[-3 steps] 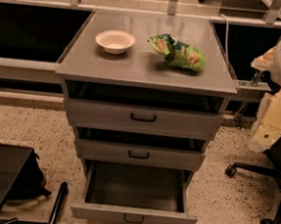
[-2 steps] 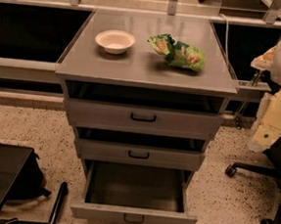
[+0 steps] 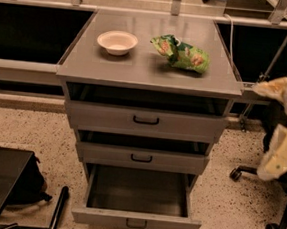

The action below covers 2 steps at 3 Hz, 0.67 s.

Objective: Close bottom drawer

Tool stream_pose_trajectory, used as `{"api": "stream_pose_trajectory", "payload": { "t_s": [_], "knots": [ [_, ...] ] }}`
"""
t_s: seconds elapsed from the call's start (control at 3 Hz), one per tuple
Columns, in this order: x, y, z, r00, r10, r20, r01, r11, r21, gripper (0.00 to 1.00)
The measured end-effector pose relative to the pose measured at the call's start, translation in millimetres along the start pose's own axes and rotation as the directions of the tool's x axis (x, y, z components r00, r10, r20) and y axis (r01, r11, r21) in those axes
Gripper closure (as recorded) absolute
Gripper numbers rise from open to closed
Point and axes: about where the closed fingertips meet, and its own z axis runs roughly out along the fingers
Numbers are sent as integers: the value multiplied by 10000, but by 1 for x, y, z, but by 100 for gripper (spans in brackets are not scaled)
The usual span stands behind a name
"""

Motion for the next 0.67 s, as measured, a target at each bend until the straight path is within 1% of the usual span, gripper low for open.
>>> {"api": "stream_pose_trajectory", "payload": {
  "t_s": [0.33,0.67],
  "knots": [
    [36,28,54,9816,403,1868,-337,9987,-384,0],
    [67,63,117,9636,312,2655,-236,9992,-316,0]
  ]
}}
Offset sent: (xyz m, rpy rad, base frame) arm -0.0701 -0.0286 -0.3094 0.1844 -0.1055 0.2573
